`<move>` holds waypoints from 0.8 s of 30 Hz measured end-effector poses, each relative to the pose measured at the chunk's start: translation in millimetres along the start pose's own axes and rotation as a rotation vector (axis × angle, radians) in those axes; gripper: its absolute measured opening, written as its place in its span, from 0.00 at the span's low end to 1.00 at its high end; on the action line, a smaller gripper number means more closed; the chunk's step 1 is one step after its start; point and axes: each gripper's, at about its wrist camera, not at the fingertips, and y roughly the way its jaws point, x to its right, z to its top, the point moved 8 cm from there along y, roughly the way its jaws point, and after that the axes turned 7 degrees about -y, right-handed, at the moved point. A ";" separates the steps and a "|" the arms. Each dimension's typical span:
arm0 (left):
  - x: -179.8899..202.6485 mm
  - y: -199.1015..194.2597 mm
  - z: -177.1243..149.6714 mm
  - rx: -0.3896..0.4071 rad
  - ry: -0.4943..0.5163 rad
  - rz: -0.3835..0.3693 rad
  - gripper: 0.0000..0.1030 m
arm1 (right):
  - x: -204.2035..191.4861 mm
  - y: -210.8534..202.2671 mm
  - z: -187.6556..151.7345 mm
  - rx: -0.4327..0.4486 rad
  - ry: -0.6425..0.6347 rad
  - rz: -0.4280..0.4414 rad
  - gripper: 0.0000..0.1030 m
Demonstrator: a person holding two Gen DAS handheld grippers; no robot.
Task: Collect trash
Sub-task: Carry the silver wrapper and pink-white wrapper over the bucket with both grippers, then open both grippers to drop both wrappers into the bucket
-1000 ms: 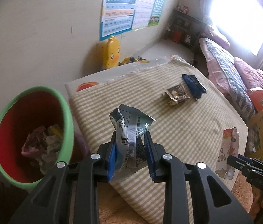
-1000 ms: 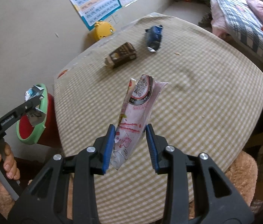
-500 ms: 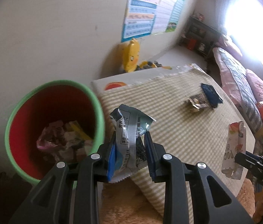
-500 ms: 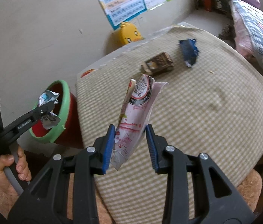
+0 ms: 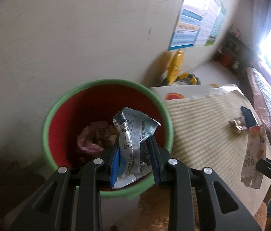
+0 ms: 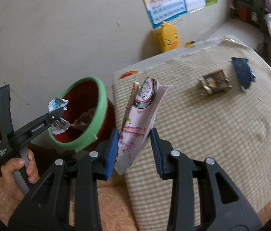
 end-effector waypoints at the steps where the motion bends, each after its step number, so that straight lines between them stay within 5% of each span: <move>1: -5.1 0.3 1.2 0.004 -0.005 0.009 0.25 | -5.8 3.8 3.3 -0.003 -0.012 0.008 0.33; 16: -35.2 7.5 3.4 -0.007 -0.053 0.033 0.25 | -75.4 49.0 64.6 0.000 -0.129 0.107 0.33; 24: -47.1 11.0 7.3 -0.007 -0.082 0.047 0.26 | -98.1 68.4 67.8 -0.039 -0.185 0.129 0.33</move>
